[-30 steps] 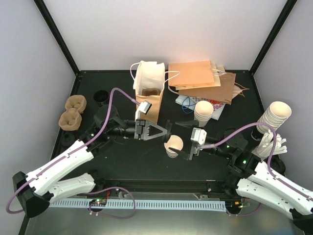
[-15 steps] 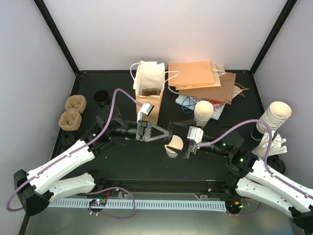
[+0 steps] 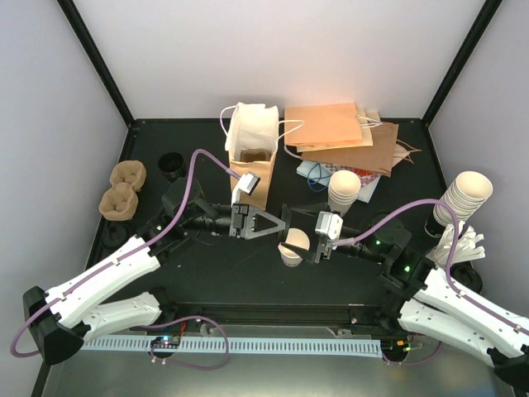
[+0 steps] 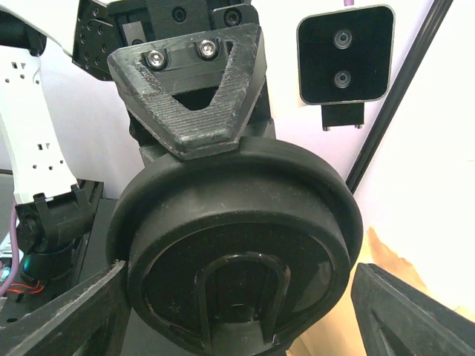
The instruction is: Pack the takeout coffee
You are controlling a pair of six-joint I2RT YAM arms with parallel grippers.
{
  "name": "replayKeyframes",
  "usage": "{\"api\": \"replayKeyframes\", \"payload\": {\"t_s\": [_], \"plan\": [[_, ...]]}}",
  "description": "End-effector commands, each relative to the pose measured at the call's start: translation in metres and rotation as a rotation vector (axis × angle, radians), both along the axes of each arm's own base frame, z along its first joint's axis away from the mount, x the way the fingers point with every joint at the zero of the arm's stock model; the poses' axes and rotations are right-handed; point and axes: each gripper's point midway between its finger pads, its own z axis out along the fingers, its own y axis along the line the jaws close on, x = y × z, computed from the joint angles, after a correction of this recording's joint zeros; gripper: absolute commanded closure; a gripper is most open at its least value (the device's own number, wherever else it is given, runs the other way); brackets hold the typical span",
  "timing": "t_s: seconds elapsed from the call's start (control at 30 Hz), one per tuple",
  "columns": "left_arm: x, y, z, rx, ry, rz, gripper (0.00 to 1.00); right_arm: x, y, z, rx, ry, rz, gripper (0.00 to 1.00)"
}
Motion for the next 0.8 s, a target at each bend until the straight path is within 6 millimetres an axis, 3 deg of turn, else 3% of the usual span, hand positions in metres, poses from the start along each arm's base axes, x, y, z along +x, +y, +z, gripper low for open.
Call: {"api": "replayKeyframes", "payload": {"t_s": [0.0, 0.33, 0.77], "plan": [[-0.005, 0.002, 0.021, -0.051, -0.049, -0.01, 0.84, -0.002, -0.002, 0.024, 0.054, -0.032, 0.0, 0.18], [-0.002, 0.004, 0.016, -0.045, -0.076, 0.023, 0.62, -0.01, -0.01, 0.019, 0.025, -0.012, 0.01, 0.2], [-0.001, -0.006, 0.01, -0.053, -0.056, -0.021, 0.7, -0.009, -0.01, 0.006, -0.016, 0.032, 0.001, 0.22]]}}
